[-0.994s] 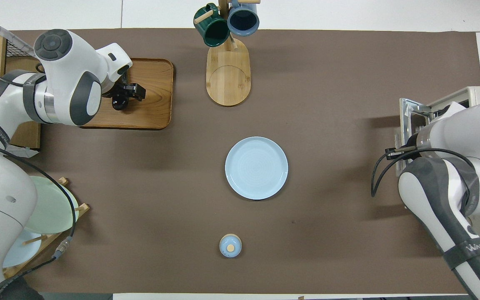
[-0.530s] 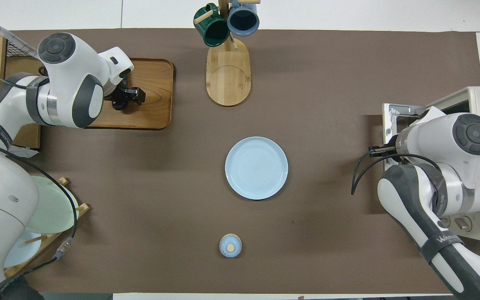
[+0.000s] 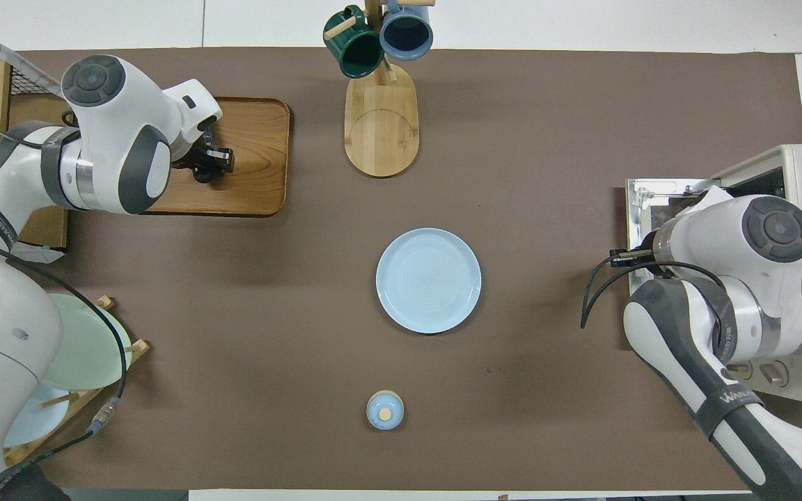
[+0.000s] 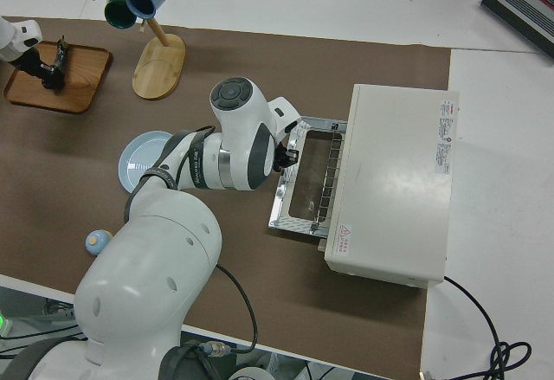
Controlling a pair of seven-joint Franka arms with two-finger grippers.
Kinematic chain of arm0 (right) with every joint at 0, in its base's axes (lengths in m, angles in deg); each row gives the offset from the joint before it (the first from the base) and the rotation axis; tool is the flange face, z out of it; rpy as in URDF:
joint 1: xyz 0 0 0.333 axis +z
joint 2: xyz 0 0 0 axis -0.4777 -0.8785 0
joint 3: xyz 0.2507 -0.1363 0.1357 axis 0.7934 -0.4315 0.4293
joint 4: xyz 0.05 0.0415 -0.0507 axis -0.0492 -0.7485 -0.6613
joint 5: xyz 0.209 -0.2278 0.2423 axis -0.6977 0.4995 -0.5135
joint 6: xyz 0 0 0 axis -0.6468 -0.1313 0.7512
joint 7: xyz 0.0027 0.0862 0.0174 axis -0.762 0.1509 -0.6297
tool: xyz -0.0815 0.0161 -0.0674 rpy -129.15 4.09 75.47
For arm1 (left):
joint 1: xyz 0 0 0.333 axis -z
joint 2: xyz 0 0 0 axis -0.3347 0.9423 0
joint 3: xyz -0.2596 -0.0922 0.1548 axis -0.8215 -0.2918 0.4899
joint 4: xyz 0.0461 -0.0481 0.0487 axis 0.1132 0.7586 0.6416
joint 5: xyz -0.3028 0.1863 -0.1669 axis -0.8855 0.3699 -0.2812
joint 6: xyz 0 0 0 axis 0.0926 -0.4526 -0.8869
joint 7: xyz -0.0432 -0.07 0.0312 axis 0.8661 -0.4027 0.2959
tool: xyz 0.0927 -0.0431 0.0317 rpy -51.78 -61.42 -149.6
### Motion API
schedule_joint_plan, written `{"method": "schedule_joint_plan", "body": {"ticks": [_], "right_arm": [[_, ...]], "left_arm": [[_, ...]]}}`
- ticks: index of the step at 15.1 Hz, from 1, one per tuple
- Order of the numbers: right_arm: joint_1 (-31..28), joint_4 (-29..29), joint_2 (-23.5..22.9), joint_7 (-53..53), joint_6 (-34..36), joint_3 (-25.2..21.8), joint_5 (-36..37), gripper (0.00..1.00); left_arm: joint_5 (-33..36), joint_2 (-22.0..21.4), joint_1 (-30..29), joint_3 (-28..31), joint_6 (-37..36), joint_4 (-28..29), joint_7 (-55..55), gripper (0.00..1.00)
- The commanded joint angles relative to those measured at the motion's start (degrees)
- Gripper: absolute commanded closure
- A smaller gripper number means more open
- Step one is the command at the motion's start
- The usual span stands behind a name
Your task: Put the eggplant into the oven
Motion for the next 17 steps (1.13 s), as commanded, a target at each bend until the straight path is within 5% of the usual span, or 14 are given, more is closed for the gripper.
{"method": "schedule_joint_plan", "body": {"ticks": [1,2,3,6,12,13,17], "right_arm": [[2.0,3.7,-0.8,2.0,3.9,0.0,1.0,1.00],[2.0,3.7,-0.8,2.7,3.9,0.0,1.0,1.00],[2.2,3.7,-0.8,4.5,3.9,0.0,1.0,0.89],[3.3,3.7,-0.8,7.0,4.1,0.0,1.0,0.37],[3.2,3.7,-0.8,6.4,4.2,0.0,1.0,0.17],[3.2,3.7,-0.8,6.4,4.2,0.0,1.0,0.03],[3.1,3.6,-0.8,6.4,4.2,0.0,1.0,0.00]], "left_arm": [[0.0,-6.2,0.8,0.0,-6.9,0.0,-2.5,1.00],[-1.1,-9.4,1.5,-0.2,-9.3,0.8,-5.9,1.00],[-1.9,-12.2,2.3,-0.3,-12.1,1.8,-8.1,1.00],[-4.3,-18.7,8.9,-0.3,-16.0,6.5,-15.6,1.00],[-8.4,-25.0,24.4,-0.4,-4.9,20.1,-29.5,1.00],[-9.6,-25.1,26.3,-0.4,-2.7,21.3,-30.2,1.00],[-10.0,-19.8,33.5,-0.2,6.8,21.3,-34.4,1.00]]}}
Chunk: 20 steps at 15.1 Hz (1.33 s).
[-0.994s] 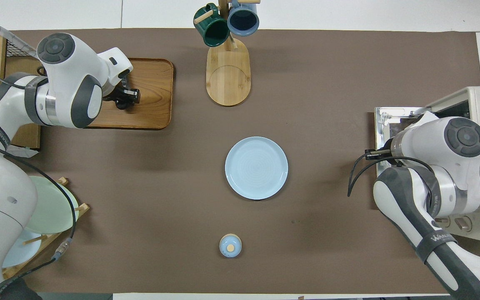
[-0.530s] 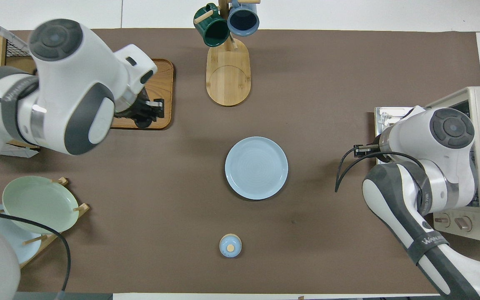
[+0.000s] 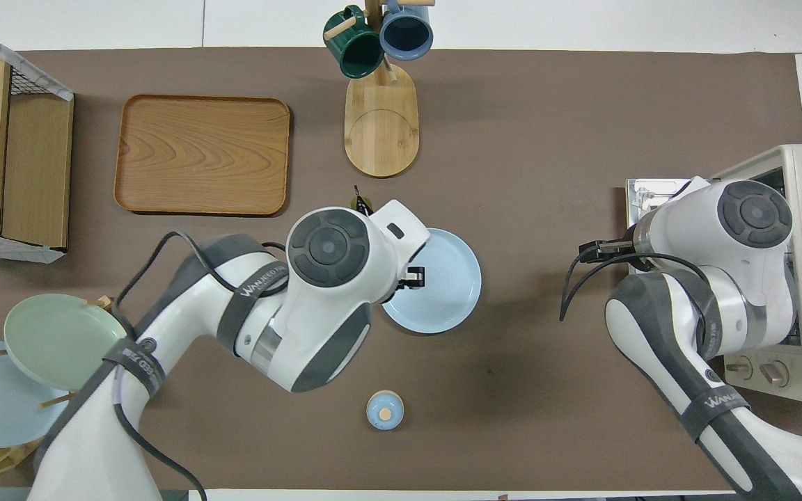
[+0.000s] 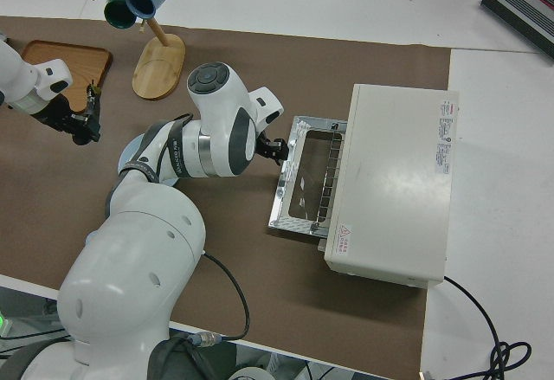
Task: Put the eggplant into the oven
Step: 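Carry the eggplant onto the light blue plate with the left gripper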
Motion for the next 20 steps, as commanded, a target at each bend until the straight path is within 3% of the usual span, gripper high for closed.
{"method": "schedule_joint_plan", "body": {"ticks": [1,4,13,14,15,17,19,20], "right_arm": [[0.0,0.9,-0.5,1.1,1.2,0.0,1.0,0.00],[0.0,0.9,-0.5,1.1,1.2,0.0,1.0,0.00],[0.0,1.4,-0.7,0.9,2.0,0.0,1.0,0.00],[-0.1,1.5,-0.8,0.6,2.0,0.0,1.0,0.00],[-0.1,1.7,-0.8,0.5,1.7,0.0,1.0,0.00],[0.1,1.7,-0.8,0.4,1.9,0.0,1.1,0.00],[0.1,1.4,-0.7,0.1,2.2,0.0,1.0,0.00],[0.1,1.2,-0.5,0.1,2.3,0.0,1.0,0.00]], "left_arm": [[-0.8,3.8,3.9,1.3,7.3,0.8,-1.4,1.00],[-0.1,8.3,5.0,1.4,12.1,-0.5,-0.8,1.00],[0.0,8.6,6.7,1.4,13.9,0.4,-0.9,1.00],[0.0,8.6,6.7,1.4,13.9,0.7,-0.9,0.93],[0.0,8.5,6.7,1.4,13.8,0.8,-1.0,0.70],[0.0,8.5,6.5,1.5,13.4,0.6,-0.9,0.55],[0.0,8.3,6.1,1.5,12.7,0.4,-0.9,0.02],[0.0,7.9,5.8,1.6,11.4,0.2,-0.8,0.00]]}}
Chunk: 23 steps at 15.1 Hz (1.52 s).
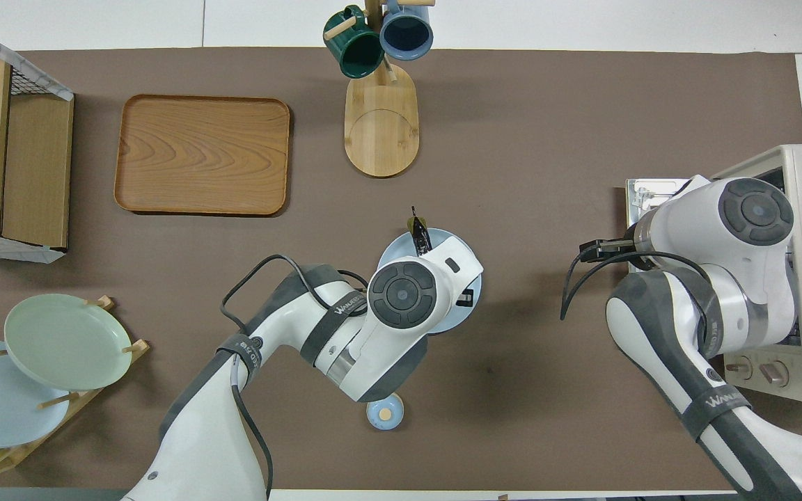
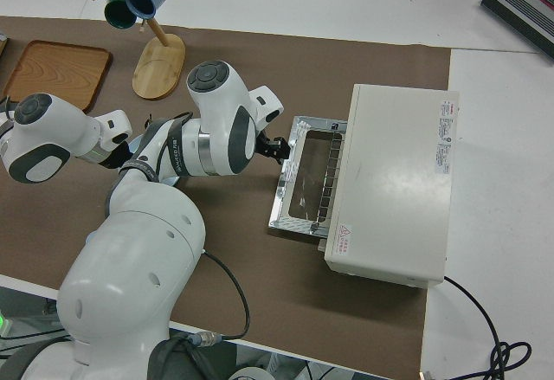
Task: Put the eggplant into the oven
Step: 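Withdraw the left gripper while the right gripper reaches the blue plate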
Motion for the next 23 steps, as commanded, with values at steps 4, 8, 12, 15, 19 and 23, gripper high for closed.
{"method": "schedule_joint_plan", "body": {"ticks": [4,8,12,15,19,23], "right_arm": [[0.1,0.6,-0.4,0.2,1.7,0.0,1.0,0.00],[3.1,6.5,-0.3,0.6,7.2,1.9,1.0,0.00],[14.9,21.8,-4.9,12.3,15.2,2.5,-0.3,0.00],[23.4,34.6,-12.5,21.6,21.2,2.6,0.9,0.00],[33.4,41.2,-22.0,33.1,21.9,2.6,4.3,0.00],[37.7,38.5,-24.5,38.0,10.2,2.5,5.4,0.00]], "left_arm": [[0.0,-7.2,-6.9,0.9,-10.9,-0.2,7.2,0.00],[-0.2,-12.0,-18.1,1.1,-20.7,-1.5,18.2,0.00],[-0.2,-13.4,-29.2,1.2,-29.1,-7.3,25.4,0.00],[0.0,-15.0,-34.8,1.2,-33.2,-10.7,27.7,0.00],[0.0,-20.1,-38.6,1.3,-38.7,-10.0,31.0,0.00],[0.7,-26.0,-38.7,1.4,-42.9,-5.5,31.0,0.00]]}}
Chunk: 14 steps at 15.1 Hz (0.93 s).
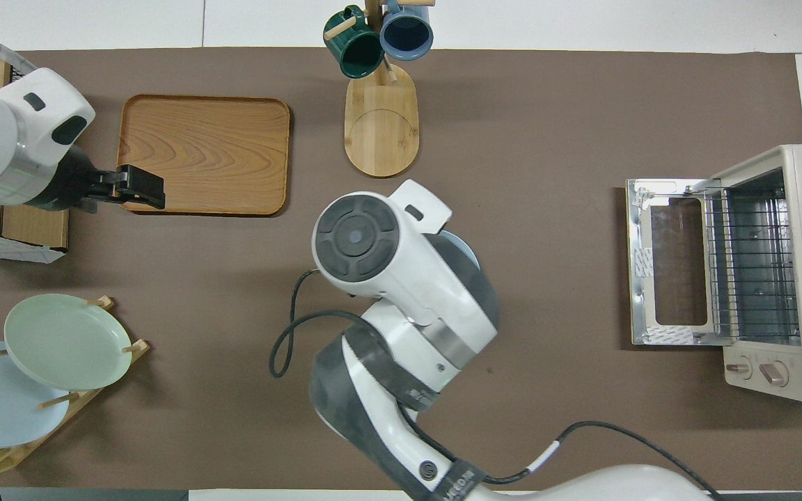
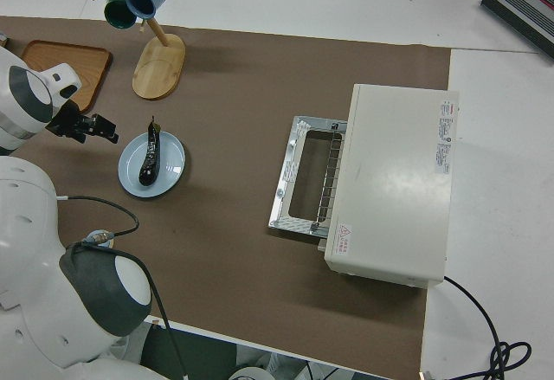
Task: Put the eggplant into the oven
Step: 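Withdraw the left gripper while the right gripper reaches the blue plate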
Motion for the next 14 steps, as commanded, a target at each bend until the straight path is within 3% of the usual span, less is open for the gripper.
{"method": "schedule_joint_plan", "body": {"ticks": [1,2,5,9,14], "right_arm": [[-0.4,-1.8,-1.1,0.2,-4.4,-0.2,1.5,0.03],[-0.7,-3.0,-0.9,-0.2,-5.2,-0.2,2.9,0.12],[-0.7,-6.0,0.2,-0.6,-5.4,-0.2,3.6,0.20],[-0.7,-11.6,2.0,-0.5,-8.2,-0.2,3.7,0.39],[-0.9,-14.5,2.7,-0.6,-9.6,-0.2,3.8,0.54]], "left_arm": [[0.7,-5.2,-0.1,-0.5,-1.0,5.5,0.2,0.00],[0.7,-5.0,0.1,-0.5,-0.7,5.2,-0.2,0.00],[4.4,-3.3,0.6,-0.5,-3.1,1.7,-0.6,0.00],[5.2,-0.9,0.9,-0.4,-12.1,-5.5,-0.4,0.00],[2.0,-1.8,1.1,-0.6,-7.4,-2.6,-0.7,0.00]]}}
